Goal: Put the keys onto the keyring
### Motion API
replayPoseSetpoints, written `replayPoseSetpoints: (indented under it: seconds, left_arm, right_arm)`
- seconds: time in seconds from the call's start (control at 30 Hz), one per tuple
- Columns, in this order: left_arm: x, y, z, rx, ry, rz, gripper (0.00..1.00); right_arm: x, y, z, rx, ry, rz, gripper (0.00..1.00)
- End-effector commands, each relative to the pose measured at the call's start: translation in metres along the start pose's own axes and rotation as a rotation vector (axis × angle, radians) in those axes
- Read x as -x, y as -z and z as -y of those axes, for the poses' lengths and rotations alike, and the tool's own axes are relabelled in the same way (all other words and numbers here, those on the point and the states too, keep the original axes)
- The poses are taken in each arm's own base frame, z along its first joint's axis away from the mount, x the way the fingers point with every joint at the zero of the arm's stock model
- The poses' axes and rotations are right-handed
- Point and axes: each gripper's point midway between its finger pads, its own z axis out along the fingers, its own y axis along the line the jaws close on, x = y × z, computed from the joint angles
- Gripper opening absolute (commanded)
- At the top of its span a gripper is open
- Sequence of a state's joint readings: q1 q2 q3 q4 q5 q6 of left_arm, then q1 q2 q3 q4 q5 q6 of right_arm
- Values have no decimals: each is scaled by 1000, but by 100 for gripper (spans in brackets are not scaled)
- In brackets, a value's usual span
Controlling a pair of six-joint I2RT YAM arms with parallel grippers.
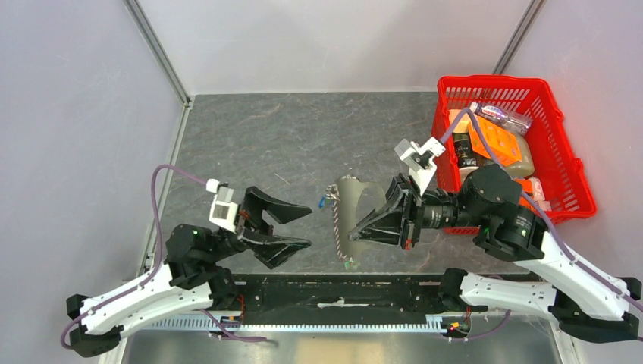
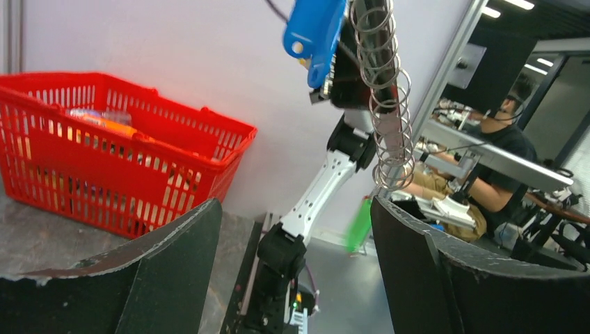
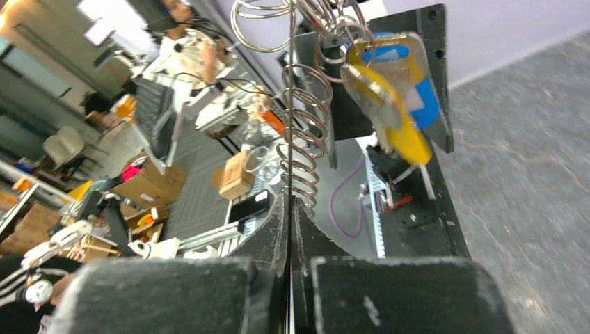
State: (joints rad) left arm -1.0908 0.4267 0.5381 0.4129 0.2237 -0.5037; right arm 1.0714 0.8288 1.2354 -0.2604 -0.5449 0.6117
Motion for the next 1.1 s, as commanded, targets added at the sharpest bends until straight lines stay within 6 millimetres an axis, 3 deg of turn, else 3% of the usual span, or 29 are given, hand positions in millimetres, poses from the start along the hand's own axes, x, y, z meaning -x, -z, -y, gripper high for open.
replayPoseSetpoints:
  seconds: [0.0,0.33,0.7,0.8,0.87,0.9,0.97,1.0,1.07]
  left_arm:
    - [-29,-6,-4,-35,-42,-105,85]
    - [-51,-3,-29,8,-148,-98,84]
    - [-67,4,-41,8,-216,-87,84]
    - [-68,5,-39,2,-221,-97,84]
    - [-69,8,-39,3,-221,-103,84]
    - [-70,10,-39,5,-222,-108,83]
    - [-71,13,-42,25,-227,-116,84]
    - [-72,15,-44,32,-231,-118,84]
    - [-71,18,-45,44,-239,-116,84]
  right_arm:
    - [12,10,16,-181,-5,-11,0]
    - [27,8,34,-347,-53,-51,0]
    - [-10,14,37,-385,-100,-340,0]
    - [-32,25,31,-345,-90,-478,0]
    - [-28,51,72,-628,-40,-475,0]
    - [-28,64,83,-724,-36,-475,0]
    - [-48,57,64,-580,-78,-559,0]
    - [-54,58,65,-586,-101,-596,0]
    - [-46,102,109,-968,-60,-593,0]
